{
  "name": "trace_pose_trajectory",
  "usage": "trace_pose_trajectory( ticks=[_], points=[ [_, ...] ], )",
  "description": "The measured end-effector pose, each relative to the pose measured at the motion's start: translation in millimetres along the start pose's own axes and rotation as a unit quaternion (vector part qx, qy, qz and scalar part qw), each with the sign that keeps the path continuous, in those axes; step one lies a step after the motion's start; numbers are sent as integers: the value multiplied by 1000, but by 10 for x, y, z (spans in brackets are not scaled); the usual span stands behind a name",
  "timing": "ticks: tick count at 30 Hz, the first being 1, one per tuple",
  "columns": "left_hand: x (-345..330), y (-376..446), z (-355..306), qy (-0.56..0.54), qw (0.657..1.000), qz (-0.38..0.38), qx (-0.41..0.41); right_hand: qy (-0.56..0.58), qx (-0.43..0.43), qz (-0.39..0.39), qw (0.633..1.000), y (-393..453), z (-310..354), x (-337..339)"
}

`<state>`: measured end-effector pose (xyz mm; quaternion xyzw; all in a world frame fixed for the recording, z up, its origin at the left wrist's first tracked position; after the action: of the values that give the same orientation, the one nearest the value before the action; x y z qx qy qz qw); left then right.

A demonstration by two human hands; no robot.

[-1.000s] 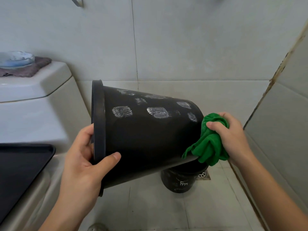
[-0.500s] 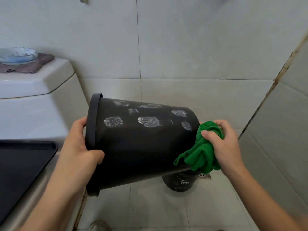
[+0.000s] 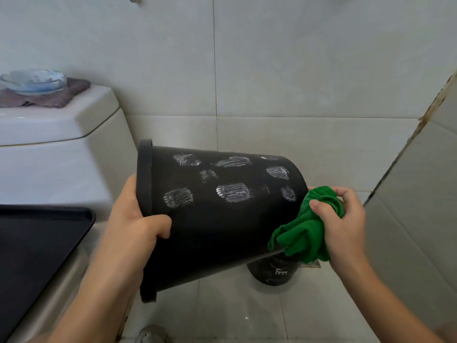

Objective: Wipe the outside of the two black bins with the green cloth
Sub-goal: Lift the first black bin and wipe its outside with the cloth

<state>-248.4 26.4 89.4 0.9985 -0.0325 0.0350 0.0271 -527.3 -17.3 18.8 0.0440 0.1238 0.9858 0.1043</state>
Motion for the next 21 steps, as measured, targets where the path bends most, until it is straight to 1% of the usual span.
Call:
trace_pose_trajectory(
  ticks=[4,6,9,13,15,18,20,21],
  points=[
    [-41,15,-14,-25,997,65,-23,3,5,-12,1000,-1,-2,14],
    [-60,11,6,-39,995,84,-31,1,12,-15,1000,0,8,39],
    [-71,4,36,-50,995,76,-50,-21,19,-11,1000,11,12,53],
    [-116,-28,11,-23,992,71,-105,-106,51,-21,993,43,48,32],
    [-133,-48,-11,-18,989,71,-127,-131,66,-28,989,70,81,40],
    [-150,-83,-5,-21,987,66,-148,-176,122,-54,975,127,222,93],
    [-148,-95,32,-33,986,61,-155,-218,165,-56,960,179,306,122],
    [-152,-100,46,-37,985,59,-157,-228,173,-56,957,195,321,126]
  ],
)
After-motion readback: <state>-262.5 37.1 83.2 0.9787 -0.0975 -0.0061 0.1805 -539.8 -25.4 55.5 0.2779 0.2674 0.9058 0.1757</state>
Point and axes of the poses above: each hand's wrist, its own y-axis towards the middle knuckle, its own x-axis out of the back of the hand, z = x × y, the point moved 3 cm from there along y, towards the middle knuckle, and after that the axes turned 15 degrees about z, right-handed, at the moved point
